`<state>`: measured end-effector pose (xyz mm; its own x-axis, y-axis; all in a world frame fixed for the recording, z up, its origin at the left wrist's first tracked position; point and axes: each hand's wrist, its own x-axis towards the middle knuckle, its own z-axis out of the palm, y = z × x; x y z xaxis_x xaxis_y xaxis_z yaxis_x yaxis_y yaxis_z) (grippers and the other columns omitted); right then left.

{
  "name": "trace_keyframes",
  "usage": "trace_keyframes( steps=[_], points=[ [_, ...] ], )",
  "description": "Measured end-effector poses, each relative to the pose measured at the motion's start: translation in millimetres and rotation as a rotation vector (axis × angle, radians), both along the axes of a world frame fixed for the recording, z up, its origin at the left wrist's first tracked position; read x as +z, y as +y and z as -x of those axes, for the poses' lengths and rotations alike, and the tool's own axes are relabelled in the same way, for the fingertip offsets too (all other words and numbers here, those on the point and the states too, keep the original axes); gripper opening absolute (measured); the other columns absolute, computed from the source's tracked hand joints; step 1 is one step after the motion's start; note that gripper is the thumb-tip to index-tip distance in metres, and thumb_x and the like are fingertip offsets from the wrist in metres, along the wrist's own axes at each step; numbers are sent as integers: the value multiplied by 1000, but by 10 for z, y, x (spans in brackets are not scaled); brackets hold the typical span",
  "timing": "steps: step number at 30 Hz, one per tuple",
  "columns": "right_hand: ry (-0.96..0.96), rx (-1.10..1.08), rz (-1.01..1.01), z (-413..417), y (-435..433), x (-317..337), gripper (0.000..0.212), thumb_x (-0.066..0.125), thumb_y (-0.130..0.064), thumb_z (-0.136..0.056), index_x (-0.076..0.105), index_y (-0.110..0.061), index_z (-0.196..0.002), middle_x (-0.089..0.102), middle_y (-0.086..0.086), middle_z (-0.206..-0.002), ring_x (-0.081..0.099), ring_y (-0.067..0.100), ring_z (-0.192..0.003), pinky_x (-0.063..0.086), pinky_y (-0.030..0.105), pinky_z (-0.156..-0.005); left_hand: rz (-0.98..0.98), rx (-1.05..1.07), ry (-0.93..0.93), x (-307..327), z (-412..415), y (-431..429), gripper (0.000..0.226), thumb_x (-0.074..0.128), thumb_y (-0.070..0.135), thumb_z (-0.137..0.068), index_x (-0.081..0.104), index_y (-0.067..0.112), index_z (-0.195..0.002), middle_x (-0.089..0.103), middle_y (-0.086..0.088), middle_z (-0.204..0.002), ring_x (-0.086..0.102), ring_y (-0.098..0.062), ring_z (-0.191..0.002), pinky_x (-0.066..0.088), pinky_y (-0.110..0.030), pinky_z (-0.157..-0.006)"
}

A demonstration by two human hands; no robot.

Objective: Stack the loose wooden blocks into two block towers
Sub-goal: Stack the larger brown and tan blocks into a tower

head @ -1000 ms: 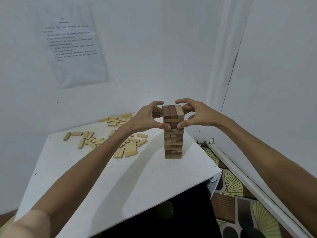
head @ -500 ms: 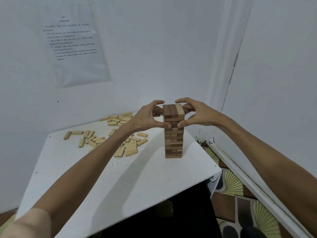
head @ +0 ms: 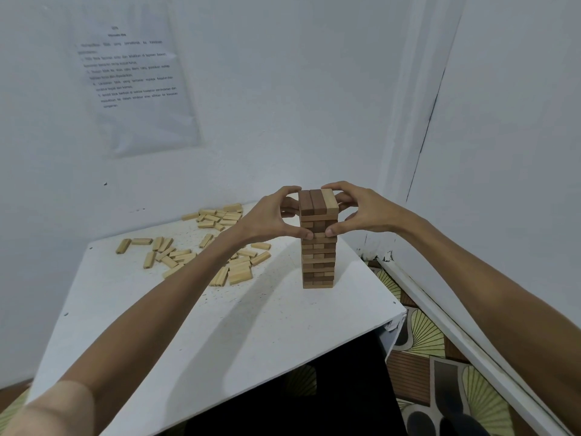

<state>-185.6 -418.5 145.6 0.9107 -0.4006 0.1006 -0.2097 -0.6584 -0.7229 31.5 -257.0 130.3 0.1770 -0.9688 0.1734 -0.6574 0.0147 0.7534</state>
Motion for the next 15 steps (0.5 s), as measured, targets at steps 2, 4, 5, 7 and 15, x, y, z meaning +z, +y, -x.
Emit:
trace_keyframes(
  steps=[2, 4, 5, 7, 15],
  points=[
    [5, 1, 2, -2, 9, 0, 88, 94, -40, -70, 47, -36, -144, 71, -14, -122, 67, 5, -112, 53, 29, -96, -1, 4, 14, 1, -2, 7, 108, 97, 36, -66, 39, 18, -154, 69, 11, -120, 65, 3, -112, 49, -13, -97],
    [2, -5, -4, -2, 22, 5, 89, 94, -42, -69, 47, -37, -145, 70, -13, -125, 67, 3, -112, 53, 26, -94, 5, 18, 41, 3, -2, 11, 105, 96, 33, -68, 39, 17, -154, 69, 14, -118, 65, 7, -109, 49, -10, -93],
    [1, -9, -8, -1, 28, 8, 90, 93, -43, -68, 47, -37, -145, 69, -13, -126, 67, 2, -111, 53, 25, -92, 7, 24, 46, 8, -2, 11, 104, 96, 32, -69, 39, 17, -154, 69, 15, -116, 65, 9, -107, 49, -8, -91],
    [2, -15, -12, 1, 42, 18, 90, 92, -46, -66, 47, -36, -144, 70, -15, -124, 68, 1, -109, 51, 21, -90, 7, 29, 49, 18, 0, 14, 103, 96, 30, -69, 39, 16, -154, 69, 14, -115, 66, 8, -105, 50, -8, -89],
    [19, -22, -4, -2, 53, 27, 87, 91, -46, -68, 47, -37, -143, 71, -15, -121, 69, 1, -106, 48, 17, -88, -3, 36, -6, 52, 34, 36, 105, 96, 32, -69, 39, 14, -155, 66, 19, -111, 64, 16, -101, 48, -5, -86]
  ],
)
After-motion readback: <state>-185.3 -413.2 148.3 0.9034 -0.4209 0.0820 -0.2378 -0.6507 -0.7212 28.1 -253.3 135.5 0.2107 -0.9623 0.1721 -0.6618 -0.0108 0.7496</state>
